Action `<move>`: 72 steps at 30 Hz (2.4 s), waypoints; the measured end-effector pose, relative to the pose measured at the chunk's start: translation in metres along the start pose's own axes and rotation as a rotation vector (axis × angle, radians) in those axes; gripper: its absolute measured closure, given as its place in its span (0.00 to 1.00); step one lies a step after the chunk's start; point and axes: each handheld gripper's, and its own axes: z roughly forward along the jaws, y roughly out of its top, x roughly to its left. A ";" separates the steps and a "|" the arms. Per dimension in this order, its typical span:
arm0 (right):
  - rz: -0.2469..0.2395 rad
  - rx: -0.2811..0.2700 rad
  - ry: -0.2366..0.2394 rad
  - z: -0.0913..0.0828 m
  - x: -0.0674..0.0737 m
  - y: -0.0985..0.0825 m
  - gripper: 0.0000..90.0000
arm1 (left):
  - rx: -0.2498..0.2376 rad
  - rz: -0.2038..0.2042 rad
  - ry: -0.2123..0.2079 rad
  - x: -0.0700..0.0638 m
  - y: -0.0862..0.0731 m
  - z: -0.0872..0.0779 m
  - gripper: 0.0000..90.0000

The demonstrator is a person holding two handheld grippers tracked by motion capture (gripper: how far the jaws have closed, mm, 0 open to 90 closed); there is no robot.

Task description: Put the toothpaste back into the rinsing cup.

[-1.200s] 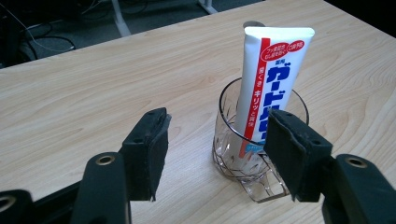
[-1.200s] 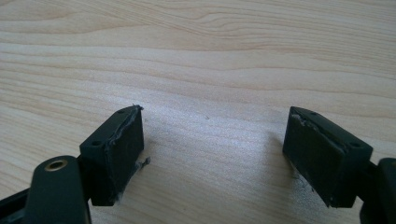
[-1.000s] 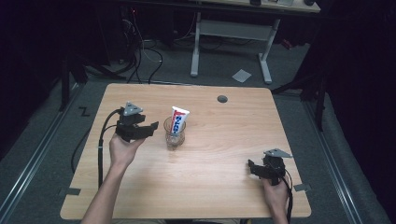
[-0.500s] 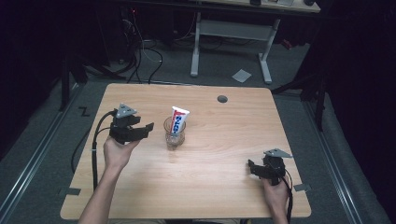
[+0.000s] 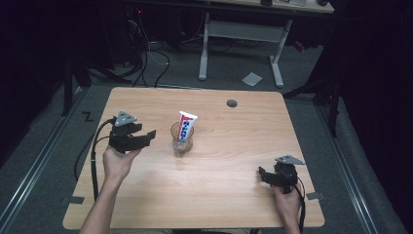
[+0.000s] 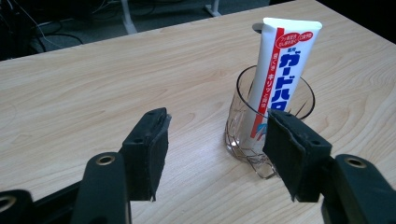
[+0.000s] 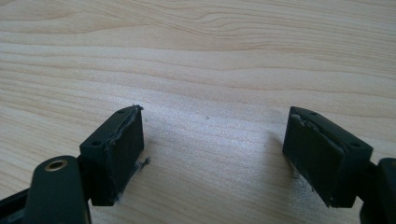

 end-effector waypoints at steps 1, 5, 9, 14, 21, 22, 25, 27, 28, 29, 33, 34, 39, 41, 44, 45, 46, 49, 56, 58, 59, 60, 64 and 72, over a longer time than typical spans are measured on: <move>0.001 0.001 0.000 0.000 0.000 0.000 0.22 | 0.001 -0.001 0.003 0.000 -0.001 -0.001 0.45; 0.000 0.000 0.000 0.000 0.000 0.000 0.22 | -0.002 -0.012 0.006 0.003 -0.004 -0.005 0.44; 0.000 0.002 0.000 0.000 0.000 0.000 0.22 | -0.010 -0.028 0.006 0.006 -0.007 -0.009 0.44; -0.001 0.000 0.000 0.000 0.000 0.000 0.22 | -0.014 -0.036 0.008 0.009 -0.010 -0.013 0.44; 0.000 0.000 0.000 0.000 0.000 0.000 0.22 | -0.014 -0.047 0.011 0.011 -0.016 -0.017 0.44; 0.000 0.000 0.000 0.000 0.000 0.000 0.22 | -0.013 -0.048 0.010 0.011 -0.016 -0.018 0.44; 0.000 0.000 0.000 0.000 0.000 0.000 0.22 | -0.009 -0.046 0.014 0.012 -0.018 -0.019 0.44; 0.000 0.000 0.000 0.000 0.000 0.000 0.22 | -0.009 -0.051 0.017 0.013 -0.020 -0.020 0.44; -0.001 -0.001 0.000 0.000 0.000 0.000 0.22 | -0.006 -0.050 0.017 0.013 -0.021 -0.020 0.44; 0.000 0.002 0.000 0.000 0.000 0.000 0.22 | -0.007 -0.055 0.019 0.014 -0.023 -0.021 0.44; 0.000 0.001 0.000 0.000 0.000 0.000 0.22 | -0.009 -0.068 0.017 0.016 -0.027 -0.022 0.44; 0.001 0.001 0.000 0.000 0.000 0.000 0.22 | -0.011 -0.070 0.018 0.016 -0.028 -0.023 0.44; 0.000 0.000 0.000 0.000 0.000 0.000 0.22 | -0.010 -0.075 0.018 0.018 -0.032 -0.025 0.44; 0.000 0.002 0.000 0.000 0.000 0.000 0.22 | -0.009 -0.077 0.018 0.018 -0.034 -0.025 0.44; 0.001 0.001 0.000 0.000 0.000 0.000 0.22 | -0.008 -0.081 0.017 0.018 -0.037 -0.025 0.44; 0.001 0.001 0.000 0.000 0.000 0.000 0.22 | -0.009 -0.084 0.016 0.018 -0.038 -0.025 0.44; 0.000 0.000 0.000 0.000 0.000 0.000 0.22 | -0.007 -0.084 0.015 0.018 -0.039 -0.025 0.44; 0.000 0.000 0.000 0.000 0.000 0.000 0.22 | -0.004 -0.081 0.016 0.017 -0.041 -0.025 0.44; 0.000 0.001 0.000 0.000 0.000 0.000 0.22 | 0.007 -0.078 0.011 0.017 -0.049 -0.025 0.43; 0.001 0.001 0.000 0.000 0.000 0.000 0.22 | 0.012 -0.078 0.007 0.016 -0.051 -0.025 0.43; -0.001 0.000 0.000 0.000 0.000 0.000 0.22 | 0.012 -0.077 0.006 0.016 -0.052 -0.025 0.43; -0.001 0.000 0.000 0.000 0.000 0.000 0.22 | 0.016 -0.076 0.005 0.015 -0.053 -0.025 0.43; 0.001 0.001 0.000 0.000 0.000 0.000 0.22 | 0.019 -0.077 -0.001 0.014 -0.056 -0.025 0.43; 0.000 0.000 0.000 0.000 0.000 0.000 0.22 | 0.027 -0.075 -0.009 0.011 -0.061 -0.025 0.43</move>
